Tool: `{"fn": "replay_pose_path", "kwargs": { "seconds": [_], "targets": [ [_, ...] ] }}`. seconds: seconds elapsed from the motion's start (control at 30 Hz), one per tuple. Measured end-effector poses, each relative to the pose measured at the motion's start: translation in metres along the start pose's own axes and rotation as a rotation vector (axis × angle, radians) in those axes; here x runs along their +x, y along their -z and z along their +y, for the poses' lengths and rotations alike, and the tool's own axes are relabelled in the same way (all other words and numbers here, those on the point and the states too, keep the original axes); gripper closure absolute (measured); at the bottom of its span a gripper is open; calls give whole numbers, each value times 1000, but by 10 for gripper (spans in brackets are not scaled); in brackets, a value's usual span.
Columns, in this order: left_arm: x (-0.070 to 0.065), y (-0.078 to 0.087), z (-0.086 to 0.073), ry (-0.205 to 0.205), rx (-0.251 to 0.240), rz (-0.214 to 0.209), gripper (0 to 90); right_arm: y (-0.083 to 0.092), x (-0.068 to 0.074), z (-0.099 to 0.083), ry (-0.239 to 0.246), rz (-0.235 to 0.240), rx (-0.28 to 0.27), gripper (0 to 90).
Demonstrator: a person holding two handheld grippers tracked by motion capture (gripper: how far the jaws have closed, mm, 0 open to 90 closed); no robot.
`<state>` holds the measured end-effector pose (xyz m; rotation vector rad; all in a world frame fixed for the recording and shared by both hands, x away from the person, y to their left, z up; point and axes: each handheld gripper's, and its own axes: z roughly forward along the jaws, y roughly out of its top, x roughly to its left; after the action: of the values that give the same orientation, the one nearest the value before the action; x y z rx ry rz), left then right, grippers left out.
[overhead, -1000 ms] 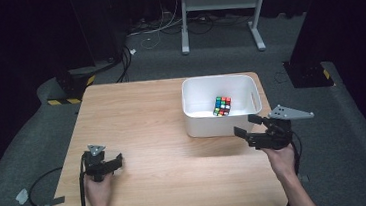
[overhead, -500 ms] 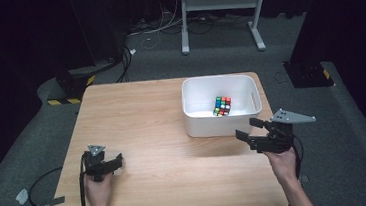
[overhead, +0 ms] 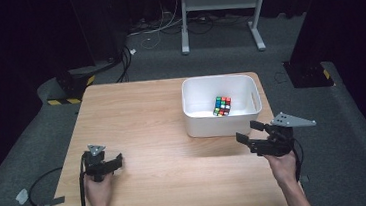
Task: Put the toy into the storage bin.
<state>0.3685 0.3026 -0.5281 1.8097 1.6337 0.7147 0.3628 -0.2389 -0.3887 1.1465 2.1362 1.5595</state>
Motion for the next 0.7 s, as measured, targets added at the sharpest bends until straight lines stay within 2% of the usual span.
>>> {"fn": "replay_pose_path", "kwargs": {
  "seconds": [0.53, 0.7],
  "targets": [
    [0, 0, 0, 0, 0, 0, 178, -4, 4, -9, -4, 0, 10, 203],
    [0, 0, 0, 0, 0, 0, 178, -5, 7, -12, 9, -12, 18, 203]
  ]
}}
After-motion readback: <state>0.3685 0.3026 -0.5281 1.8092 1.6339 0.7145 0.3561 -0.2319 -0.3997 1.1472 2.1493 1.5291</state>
